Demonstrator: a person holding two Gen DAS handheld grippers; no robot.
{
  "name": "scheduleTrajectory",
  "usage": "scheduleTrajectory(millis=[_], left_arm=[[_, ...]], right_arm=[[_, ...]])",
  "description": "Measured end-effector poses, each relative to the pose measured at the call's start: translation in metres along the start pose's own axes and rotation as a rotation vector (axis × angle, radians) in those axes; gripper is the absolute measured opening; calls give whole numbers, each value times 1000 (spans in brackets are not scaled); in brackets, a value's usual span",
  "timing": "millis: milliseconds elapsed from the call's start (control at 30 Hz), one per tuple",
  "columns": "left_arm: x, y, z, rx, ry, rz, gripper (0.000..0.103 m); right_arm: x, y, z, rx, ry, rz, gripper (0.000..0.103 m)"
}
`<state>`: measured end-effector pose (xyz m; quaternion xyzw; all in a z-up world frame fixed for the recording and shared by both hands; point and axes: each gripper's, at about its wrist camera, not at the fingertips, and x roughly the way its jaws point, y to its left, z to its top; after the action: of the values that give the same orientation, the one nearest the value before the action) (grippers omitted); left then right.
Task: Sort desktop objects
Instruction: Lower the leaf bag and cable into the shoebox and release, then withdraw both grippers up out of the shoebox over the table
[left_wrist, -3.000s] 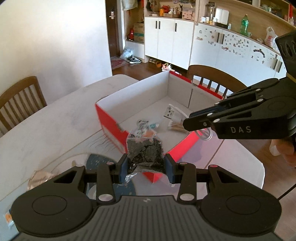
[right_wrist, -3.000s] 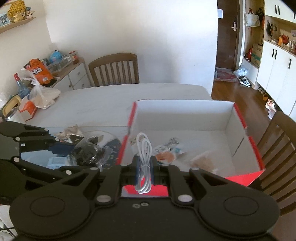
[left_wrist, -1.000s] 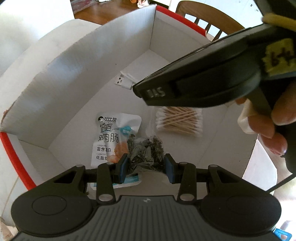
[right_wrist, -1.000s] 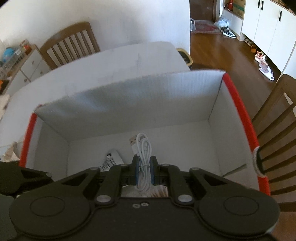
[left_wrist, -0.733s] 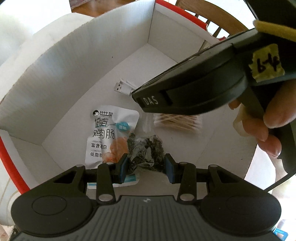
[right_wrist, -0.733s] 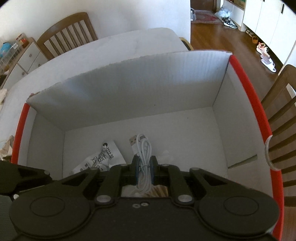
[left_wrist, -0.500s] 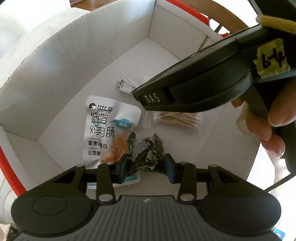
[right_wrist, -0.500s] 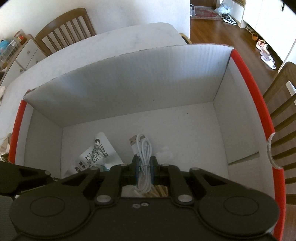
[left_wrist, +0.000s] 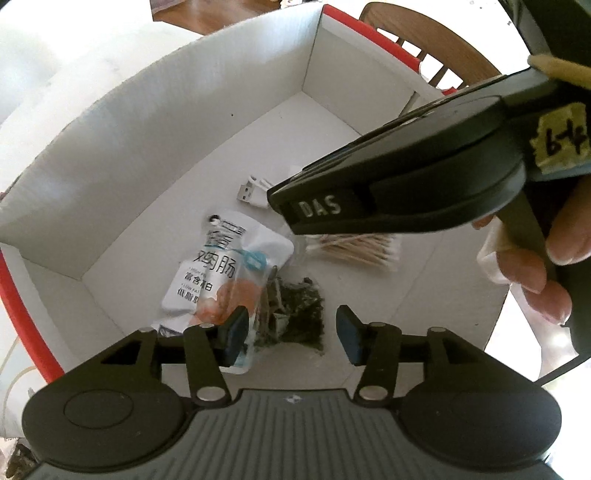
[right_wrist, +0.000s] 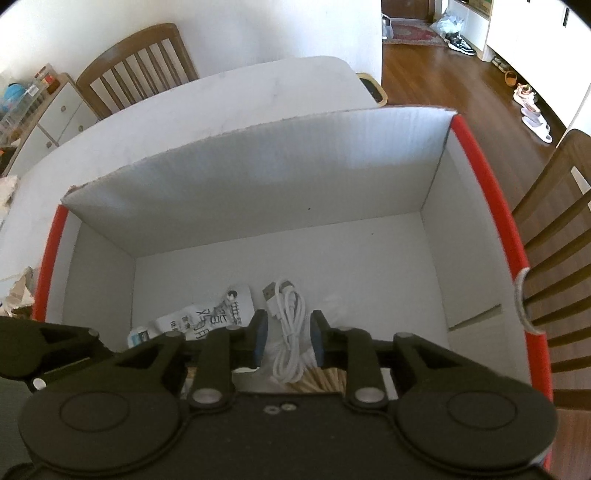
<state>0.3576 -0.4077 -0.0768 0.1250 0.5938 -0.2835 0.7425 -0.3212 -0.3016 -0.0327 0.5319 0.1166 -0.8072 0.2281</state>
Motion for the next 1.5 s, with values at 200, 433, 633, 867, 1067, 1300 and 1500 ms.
scheduleTrajectory(millis=[200,433,633,867,1067,1300,1500], left_arm=[[-16,-3,-4,9,-30,-8,51],[-40,-9,-14,3,-69,-2,51],[-51,-16,-12,-6,-105,-3,58],[-62,-22,-21,-20,-132,-13,64],[-74,-28,-30,-30,-159,-11,72],[-88,-35,-42,-31,-198,-1,84],[-100,-36,-55,-59,-238,-31,103]], right_arm=[[-11,0,-1,-1,-21,-3,25],[-29,1,-7,-3,-39,4,26],[-46,1,-13,-17,-49,3,33],[-65,1,-20,-19,-85,2,50],[-78,2,-27,-17,-116,3,72],[-89,7,-35,-2,-142,20,81],[-98,15,-41,12,-157,15,82]])
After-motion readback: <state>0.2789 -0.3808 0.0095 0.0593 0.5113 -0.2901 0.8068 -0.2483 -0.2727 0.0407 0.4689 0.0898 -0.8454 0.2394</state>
